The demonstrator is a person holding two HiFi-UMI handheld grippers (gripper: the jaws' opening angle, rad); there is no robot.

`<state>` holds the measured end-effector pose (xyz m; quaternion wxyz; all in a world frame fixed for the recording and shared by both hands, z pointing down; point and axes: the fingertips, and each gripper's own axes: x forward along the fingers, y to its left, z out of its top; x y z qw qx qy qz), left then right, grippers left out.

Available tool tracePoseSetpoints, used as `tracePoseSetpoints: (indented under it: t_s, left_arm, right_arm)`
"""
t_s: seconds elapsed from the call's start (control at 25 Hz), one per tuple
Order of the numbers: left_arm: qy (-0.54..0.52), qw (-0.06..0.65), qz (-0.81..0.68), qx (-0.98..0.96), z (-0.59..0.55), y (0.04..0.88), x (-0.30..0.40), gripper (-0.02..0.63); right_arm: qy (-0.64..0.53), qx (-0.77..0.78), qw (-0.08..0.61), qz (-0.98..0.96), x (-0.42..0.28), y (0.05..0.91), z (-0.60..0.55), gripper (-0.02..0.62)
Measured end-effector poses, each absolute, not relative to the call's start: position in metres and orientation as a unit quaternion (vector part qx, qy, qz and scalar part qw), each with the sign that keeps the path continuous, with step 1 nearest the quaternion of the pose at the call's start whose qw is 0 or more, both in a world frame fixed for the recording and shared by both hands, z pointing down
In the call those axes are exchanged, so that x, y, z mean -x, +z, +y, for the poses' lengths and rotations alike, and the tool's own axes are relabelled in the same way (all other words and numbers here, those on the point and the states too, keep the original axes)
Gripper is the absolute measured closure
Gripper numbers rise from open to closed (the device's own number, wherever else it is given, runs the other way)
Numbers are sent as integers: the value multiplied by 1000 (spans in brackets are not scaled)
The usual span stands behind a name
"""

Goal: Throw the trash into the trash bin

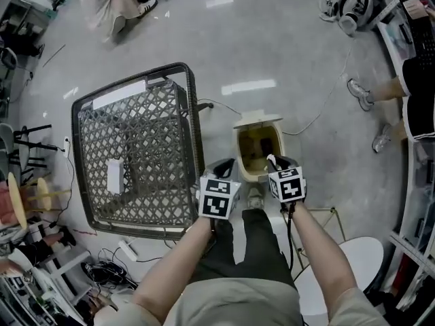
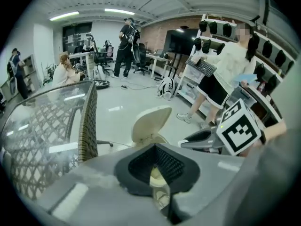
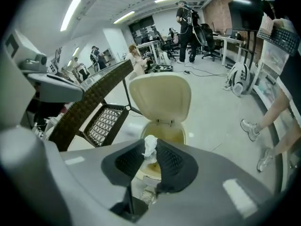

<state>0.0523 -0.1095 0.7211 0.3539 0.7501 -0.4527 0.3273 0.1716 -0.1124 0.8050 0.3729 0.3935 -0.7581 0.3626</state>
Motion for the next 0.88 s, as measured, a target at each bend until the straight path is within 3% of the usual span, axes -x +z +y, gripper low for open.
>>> tracePoseSetpoints:
  t_s: [0.64, 0.88]
  left_arm:
    - [373, 411, -441, -706, -86, 885, -66, 604]
    - [365, 433, -443, -695, -84, 896, -67, 604]
  right_arm:
    - [392, -405, 375, -736, -196, 941, -105, 505]
    - [410, -379, 376, -739, -187, 961, -96, 414]
